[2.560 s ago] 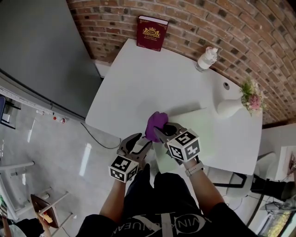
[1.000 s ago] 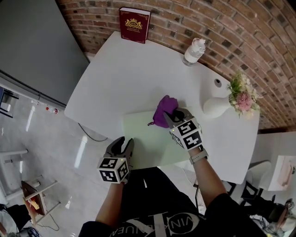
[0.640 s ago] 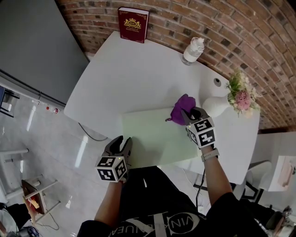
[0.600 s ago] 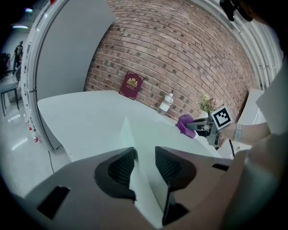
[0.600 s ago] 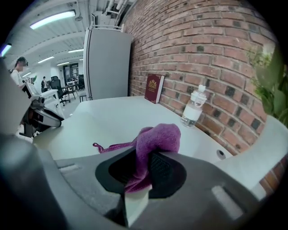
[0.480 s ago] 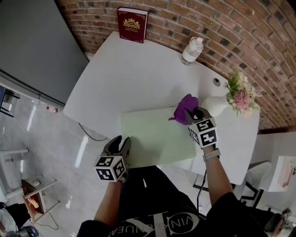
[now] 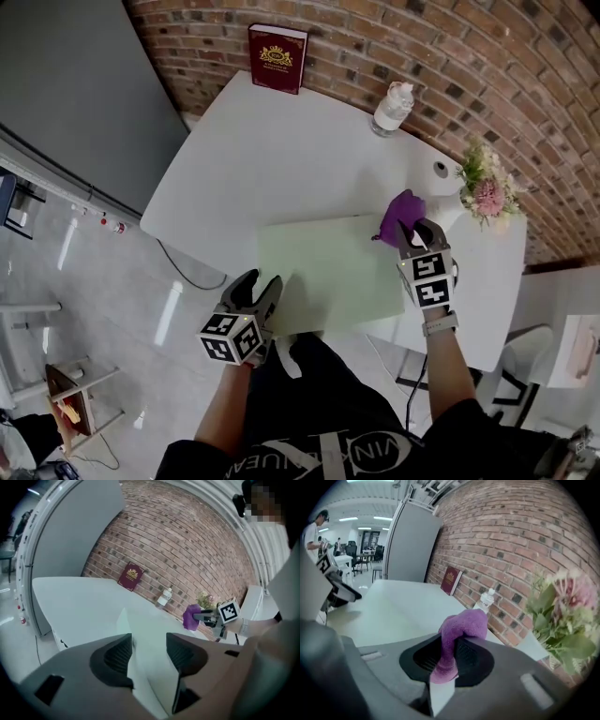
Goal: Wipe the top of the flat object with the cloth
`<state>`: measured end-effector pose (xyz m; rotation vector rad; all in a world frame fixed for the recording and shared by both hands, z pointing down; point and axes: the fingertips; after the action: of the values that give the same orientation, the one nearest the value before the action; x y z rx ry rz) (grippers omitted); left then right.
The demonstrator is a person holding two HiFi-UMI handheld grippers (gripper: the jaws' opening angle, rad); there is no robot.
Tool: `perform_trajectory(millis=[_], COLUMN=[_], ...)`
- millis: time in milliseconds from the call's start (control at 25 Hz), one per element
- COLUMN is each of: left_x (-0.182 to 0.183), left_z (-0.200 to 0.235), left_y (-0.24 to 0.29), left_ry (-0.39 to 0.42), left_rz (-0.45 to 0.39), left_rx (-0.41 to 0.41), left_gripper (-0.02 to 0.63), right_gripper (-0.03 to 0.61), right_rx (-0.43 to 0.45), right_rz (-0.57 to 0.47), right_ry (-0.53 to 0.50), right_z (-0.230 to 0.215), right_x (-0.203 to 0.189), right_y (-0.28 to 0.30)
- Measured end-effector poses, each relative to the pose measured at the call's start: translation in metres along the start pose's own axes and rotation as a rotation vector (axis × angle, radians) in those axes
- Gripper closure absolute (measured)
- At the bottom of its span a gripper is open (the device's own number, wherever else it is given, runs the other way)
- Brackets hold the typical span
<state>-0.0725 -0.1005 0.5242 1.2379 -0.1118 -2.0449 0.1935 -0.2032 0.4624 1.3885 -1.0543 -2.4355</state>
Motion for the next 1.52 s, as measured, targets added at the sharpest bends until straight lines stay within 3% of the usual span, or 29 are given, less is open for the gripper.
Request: perform_trajectory(millis=[200, 360, 480, 560, 720, 880, 1000, 1320, 1520], left_x=[-0.003, -0.026, -0.030, -0.030, -0.031, -0.033, -0.032, -0.034, -0.034], left_z=[0.003, 0.008, 0.011, 0.014, 0.017, 0.016, 0.015, 0.012, 0.010], left_y=[-0.020, -0.034, -0.037, -0.038, -0.036, -0.035, -0.035, -0.035, -0.034], left_ry=[0.040, 0.043, 0.034, 0.037, 0.051, 0.079, 0.117, 0.130, 0.107], left_rz=[0.051, 0.119, 0.121, 0.114, 0.132, 0.147, 0.154, 0.164, 0.156], left_rx=[-0.016, -0.013, -0.010, 0.008, 0.013, 0.029, 0.073, 0.132, 0.144], left_gripper=[0.402, 0.402, 0.423, 0.504, 0.509, 0.511, 0.523, 0.549, 0.563], right_gripper=[0.517, 0.517, 0.517, 0.517, 0.517, 0.517, 0.517, 0.517, 0.517], right_rx=[0.160, 0.328, 0.433, 0.493, 0.563, 0.529, 0.504, 0.442, 0.337], right_rz=[-0.181, -0.236, -0.247, -0.232, -0.131, -0.076, -0.062, -0.004, 0.034], right_ry=[0.164, 0.240, 0.287, 0.304, 0.230, 0.000, -0.084, -0.084, -0.016], right_z=[0.075, 0.147, 0.192, 0.220, 0.267, 0.286, 0.279, 0.223, 0.159], right_x=[0.062, 0.094, 0.110, 0.113, 0.095, 0.076, 0.076, 0.041, 0.001], right_y=[-0.023, -0.018, -0.012, -0.009, 0.005, 0.014, 0.017, 0.016, 0.006])
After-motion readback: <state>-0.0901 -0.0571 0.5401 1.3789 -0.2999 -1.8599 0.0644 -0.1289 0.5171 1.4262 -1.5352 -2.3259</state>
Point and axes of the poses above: the fingertips, and each gripper's own axes: y forward along the fingers, z to its left, x out of its top
